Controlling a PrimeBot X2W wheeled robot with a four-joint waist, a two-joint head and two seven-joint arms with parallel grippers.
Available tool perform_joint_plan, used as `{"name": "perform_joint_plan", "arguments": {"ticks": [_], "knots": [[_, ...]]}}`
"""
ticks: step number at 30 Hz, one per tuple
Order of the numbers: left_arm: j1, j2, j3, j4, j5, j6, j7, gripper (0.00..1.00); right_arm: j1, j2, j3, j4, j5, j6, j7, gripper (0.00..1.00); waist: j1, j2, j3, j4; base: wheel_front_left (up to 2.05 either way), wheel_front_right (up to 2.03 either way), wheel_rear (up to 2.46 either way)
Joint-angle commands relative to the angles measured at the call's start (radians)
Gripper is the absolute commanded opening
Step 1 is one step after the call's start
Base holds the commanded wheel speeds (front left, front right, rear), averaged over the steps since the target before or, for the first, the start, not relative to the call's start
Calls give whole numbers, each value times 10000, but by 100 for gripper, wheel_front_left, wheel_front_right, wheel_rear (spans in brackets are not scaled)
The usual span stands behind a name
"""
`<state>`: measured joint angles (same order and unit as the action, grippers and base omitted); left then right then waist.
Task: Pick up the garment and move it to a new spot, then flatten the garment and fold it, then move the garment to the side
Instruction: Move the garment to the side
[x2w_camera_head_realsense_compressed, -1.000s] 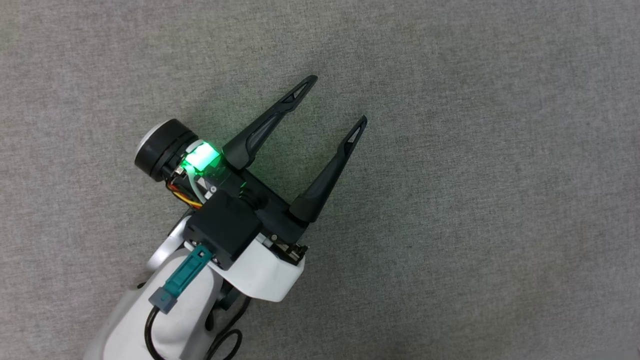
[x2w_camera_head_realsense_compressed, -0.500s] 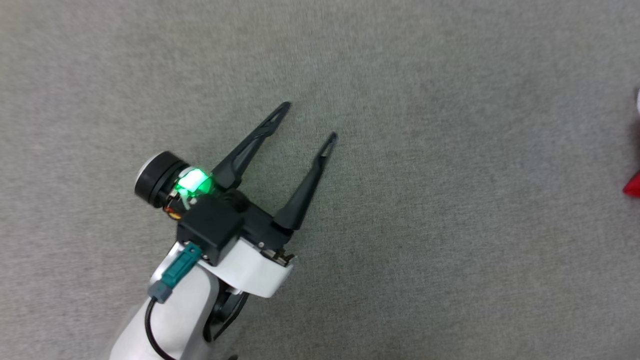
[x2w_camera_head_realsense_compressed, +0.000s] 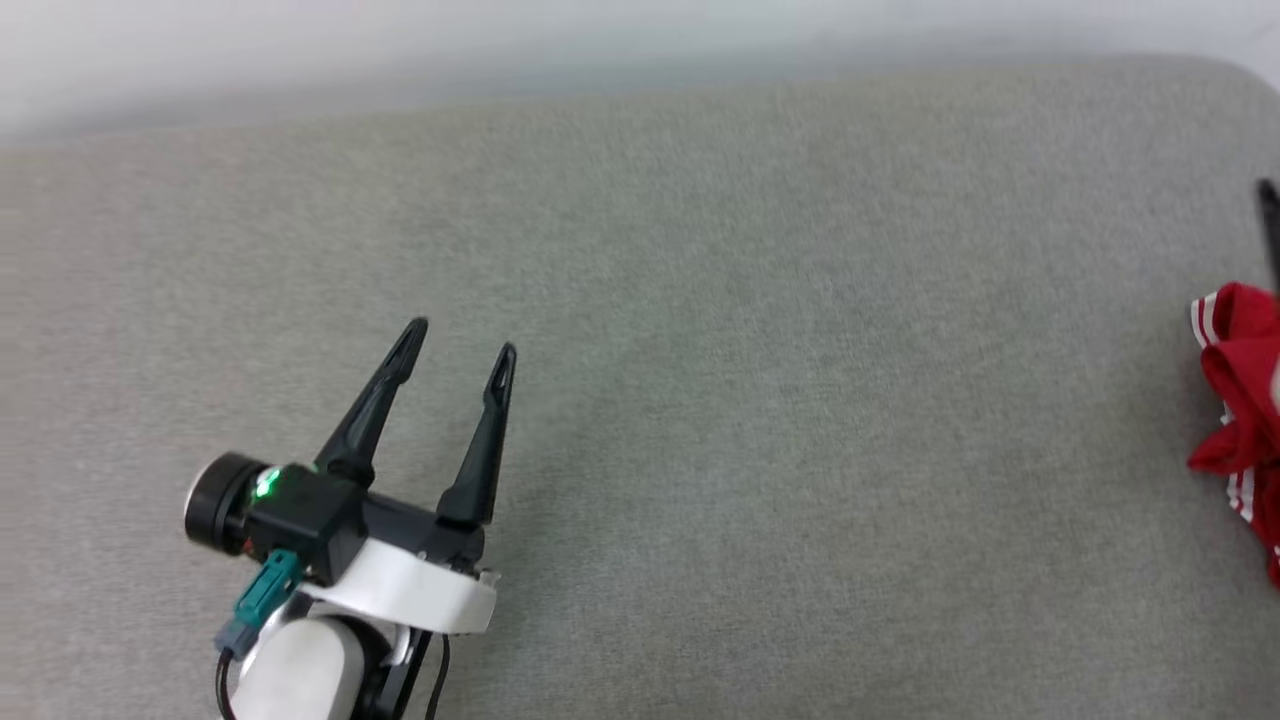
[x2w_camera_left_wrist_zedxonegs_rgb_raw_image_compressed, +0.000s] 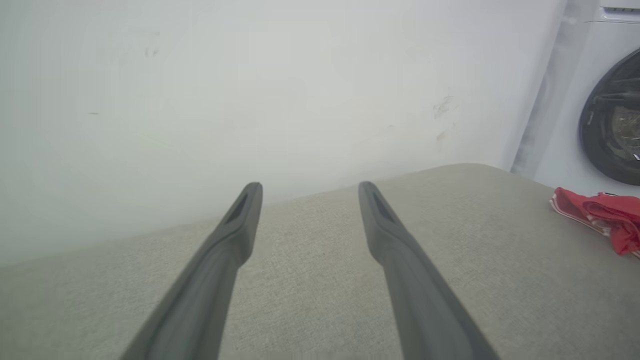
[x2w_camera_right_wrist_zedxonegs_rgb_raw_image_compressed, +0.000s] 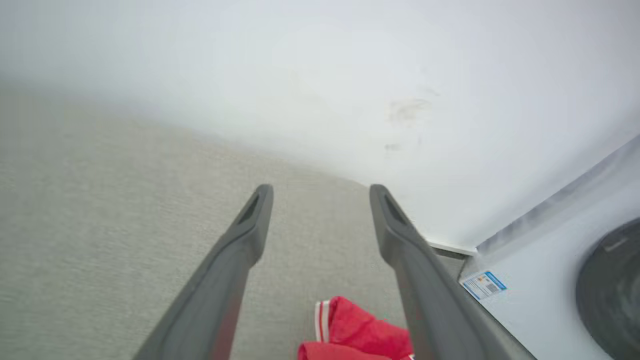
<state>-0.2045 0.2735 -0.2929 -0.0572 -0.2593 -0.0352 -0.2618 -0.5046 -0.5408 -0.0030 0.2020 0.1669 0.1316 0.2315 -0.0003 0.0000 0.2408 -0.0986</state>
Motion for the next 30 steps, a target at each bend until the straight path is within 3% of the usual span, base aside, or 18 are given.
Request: {"name": "perform_joint_plan", "arguments": {"ticks": [1, 8, 15, 20, 30], "knots": [[248, -87, 97, 50, -5, 8, -39, 100, 302, 304, -63, -340, 256, -19, -200, 100, 3, 0, -543, 350, 0, 0, 0], [1071, -615, 573, 303, 108, 82, -32, 100, 1904, 2647, -960, -1705, 707, -19, -1782, 100, 3, 0, -1186, 852, 0, 0, 0], [1650, -1068, 1076, 625, 362, -38, -32, 100, 3452, 4032, -932, -1953, 47, -16, -3418, 100, 3, 0, -1591, 1267, 0, 0, 0], [1995, -1416, 1549, 835, 660, -242, -31, 100, 4359, 4756, -784, -1531, -148, -15, -4451, 100, 3, 0, -1794, 1380, 0, 0, 0], [2192, -1793, 2027, 1036, 966, -627, -32, 100, 4787, 4921, -538, -952, -25, -15, -4812, 100, 3, 0, -1959, 1329, 0, 0, 0]]}}
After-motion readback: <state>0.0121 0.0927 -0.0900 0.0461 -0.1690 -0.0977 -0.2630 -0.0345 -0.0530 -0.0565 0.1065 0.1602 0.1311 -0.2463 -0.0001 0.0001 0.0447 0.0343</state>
